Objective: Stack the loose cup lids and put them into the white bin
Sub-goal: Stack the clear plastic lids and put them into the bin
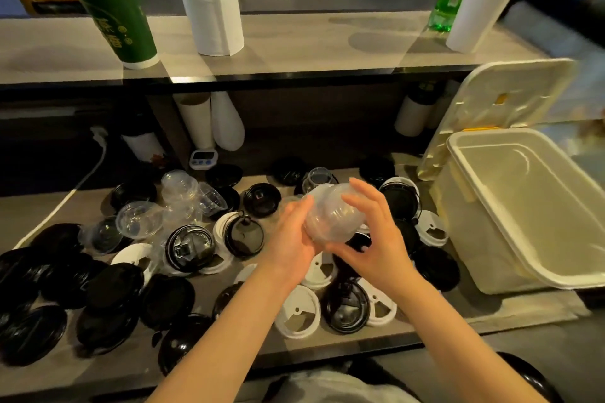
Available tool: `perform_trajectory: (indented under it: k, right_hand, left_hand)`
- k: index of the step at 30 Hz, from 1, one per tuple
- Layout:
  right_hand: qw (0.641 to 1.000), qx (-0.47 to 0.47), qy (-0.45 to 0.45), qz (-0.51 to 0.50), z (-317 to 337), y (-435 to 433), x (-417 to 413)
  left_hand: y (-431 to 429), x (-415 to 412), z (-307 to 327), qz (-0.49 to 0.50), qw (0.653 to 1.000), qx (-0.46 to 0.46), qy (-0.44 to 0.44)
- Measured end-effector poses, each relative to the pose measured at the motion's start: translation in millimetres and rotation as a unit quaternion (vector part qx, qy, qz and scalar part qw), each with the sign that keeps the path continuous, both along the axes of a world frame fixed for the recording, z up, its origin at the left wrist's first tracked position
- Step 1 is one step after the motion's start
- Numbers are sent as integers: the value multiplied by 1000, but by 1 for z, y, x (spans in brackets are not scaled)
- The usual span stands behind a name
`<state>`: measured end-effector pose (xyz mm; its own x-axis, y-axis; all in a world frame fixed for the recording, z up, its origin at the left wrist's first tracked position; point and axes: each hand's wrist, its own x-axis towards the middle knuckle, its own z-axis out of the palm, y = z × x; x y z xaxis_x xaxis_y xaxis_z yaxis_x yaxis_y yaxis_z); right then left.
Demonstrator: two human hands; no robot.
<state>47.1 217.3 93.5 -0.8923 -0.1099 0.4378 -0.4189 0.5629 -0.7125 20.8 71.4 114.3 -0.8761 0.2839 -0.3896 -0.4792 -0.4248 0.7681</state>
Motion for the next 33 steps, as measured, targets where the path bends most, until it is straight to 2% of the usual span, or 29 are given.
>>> perform_trajectory:
  k: [4, 9, 17, 22, 28, 31, 33]
  right_hand:
    - [997, -54, -57, -5, 9, 38, 1]
    - [982, -126, -142, -18, 24, 94, -3]
    - [981, -120, -137, -60, 48, 191, -8]
    - [972, -147, -142, -118, 60, 256, -27]
    - [955, -179, -192, -139, 35, 309, -61]
    - [941, -143, -254, -171, 8, 326, -81]
    - [928, -102, -305, -190, -14, 335, -93]
  left_hand:
    - [39, -7, -2, 5, 999, -43, -11]
    - [99, -19, 10, -4, 998, -57, 16]
    - [205, -26, 36, -17, 974, -184, 129]
    - [267, -54, 56, -87, 918, -314, 226]
    - [317, -85, 32, -136, 855, -433, 251]
    - [315, -93, 7, -109, 794, -527, 282]
    - [307, -92, -7, -125, 754, -582, 278]
